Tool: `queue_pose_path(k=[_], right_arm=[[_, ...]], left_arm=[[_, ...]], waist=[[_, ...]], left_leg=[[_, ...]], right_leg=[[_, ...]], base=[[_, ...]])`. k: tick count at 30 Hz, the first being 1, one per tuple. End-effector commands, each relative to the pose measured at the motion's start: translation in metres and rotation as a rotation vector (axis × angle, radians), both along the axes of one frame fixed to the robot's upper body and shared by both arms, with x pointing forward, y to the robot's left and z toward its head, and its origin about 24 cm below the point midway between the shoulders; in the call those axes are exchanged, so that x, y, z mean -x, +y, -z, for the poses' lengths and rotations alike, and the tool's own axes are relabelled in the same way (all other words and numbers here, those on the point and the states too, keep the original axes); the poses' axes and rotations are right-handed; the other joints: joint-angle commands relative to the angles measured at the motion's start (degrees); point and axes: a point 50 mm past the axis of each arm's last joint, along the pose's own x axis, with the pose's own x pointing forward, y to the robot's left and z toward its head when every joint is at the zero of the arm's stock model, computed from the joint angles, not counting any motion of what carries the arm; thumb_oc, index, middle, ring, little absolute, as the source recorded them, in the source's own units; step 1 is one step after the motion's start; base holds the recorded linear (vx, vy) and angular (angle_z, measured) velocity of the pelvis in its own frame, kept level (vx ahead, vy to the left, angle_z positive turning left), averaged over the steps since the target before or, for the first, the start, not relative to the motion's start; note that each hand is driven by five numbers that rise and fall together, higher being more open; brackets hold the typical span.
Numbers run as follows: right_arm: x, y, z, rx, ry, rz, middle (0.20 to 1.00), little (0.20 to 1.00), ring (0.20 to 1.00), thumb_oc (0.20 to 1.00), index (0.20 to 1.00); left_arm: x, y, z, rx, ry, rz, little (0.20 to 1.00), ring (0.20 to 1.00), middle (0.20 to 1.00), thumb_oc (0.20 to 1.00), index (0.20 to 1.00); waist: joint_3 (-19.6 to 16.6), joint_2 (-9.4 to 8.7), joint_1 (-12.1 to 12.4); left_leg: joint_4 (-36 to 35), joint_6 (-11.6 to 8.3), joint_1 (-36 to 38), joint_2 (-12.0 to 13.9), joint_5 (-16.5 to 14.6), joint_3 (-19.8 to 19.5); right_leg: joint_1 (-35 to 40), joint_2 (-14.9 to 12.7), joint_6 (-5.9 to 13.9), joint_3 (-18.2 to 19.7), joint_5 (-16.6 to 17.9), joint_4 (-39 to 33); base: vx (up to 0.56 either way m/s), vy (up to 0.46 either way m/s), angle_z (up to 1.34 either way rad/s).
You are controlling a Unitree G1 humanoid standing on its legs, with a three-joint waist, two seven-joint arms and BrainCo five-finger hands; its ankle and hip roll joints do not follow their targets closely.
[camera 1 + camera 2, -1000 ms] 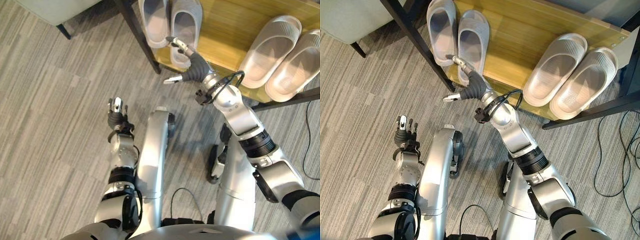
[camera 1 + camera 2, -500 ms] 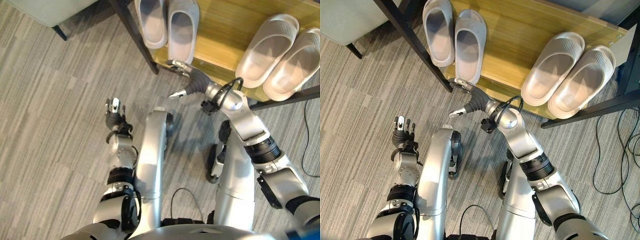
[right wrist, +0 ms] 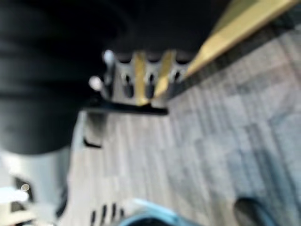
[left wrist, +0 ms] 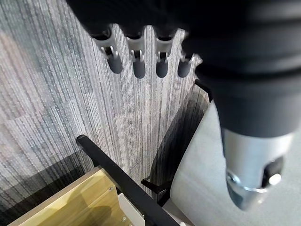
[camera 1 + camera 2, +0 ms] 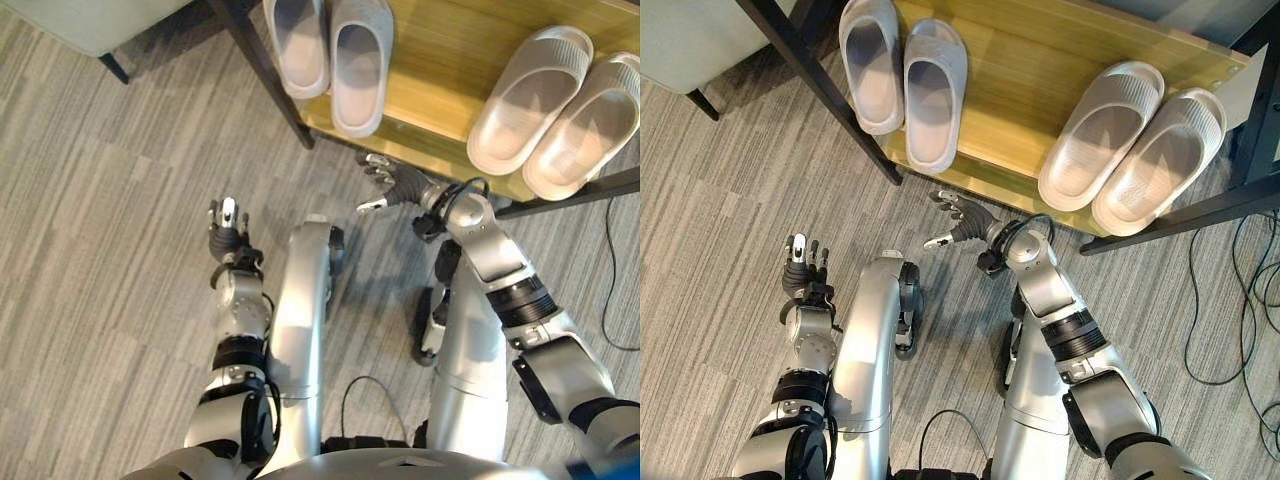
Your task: Arrange the slippers neatly on the shoe rack.
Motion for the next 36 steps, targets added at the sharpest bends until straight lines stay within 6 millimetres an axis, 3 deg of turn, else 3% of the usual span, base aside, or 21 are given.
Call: queue_pose_path(k=[1, 24, 36], right_arm=[[0.005, 0.024, -0.062, -0.051, -0.256, -0.122, 1.0, 1.0, 1.0, 1.0, 1.0], [-0.02, 0.024, -0.083, 0.09, -0.298, -0.073, 1.0, 1.0, 1.0, 1.0, 1.0], [-0.027, 0.023, -0.098, 0.077, -0.368, -0.011, 1.0, 1.0, 1.0, 1.0, 1.0]], left_arm=[[0.015, -0.07, 0.04, 0.123, 0.125, 0.119, 1.0, 1.0, 1.0, 1.0, 1.0], [0.023, -0.079, 0.052, 0.108, 0.175, 0.162, 1.0, 1.0, 1.0, 1.0, 1.0], [0.027, -0.084, 0.056, 0.088, 0.194, 0.185, 1.0, 1.0, 1.0, 1.0, 1.0]], waist=[[1.9, -1.16, 0.6], [1.9, 0.94, 2.8], [1.9, 1.89, 3.5]], left_leg=[[-1.3, -1.17, 3.3, 1.3, -8.6, -5.1], [-1.4, -1.36, 3.3, 0.0, -7.4, -5.7], [-1.3, -1.48, 3.3, -0.4, -6.9, -6.0]], right_leg=[[-1.3, 0.0, -2.07, 7.9, 13.3, 5.2], [-0.7, -0.5, -1.68, 8.1, 13.3, 5.9], [-0.1, -0.9, -1.72, 8.2, 13.3, 6.1]], base=[[0.0, 0.0, 0.0], [0.0, 0.0, 0.0], [0.01, 0.001, 0.01]])
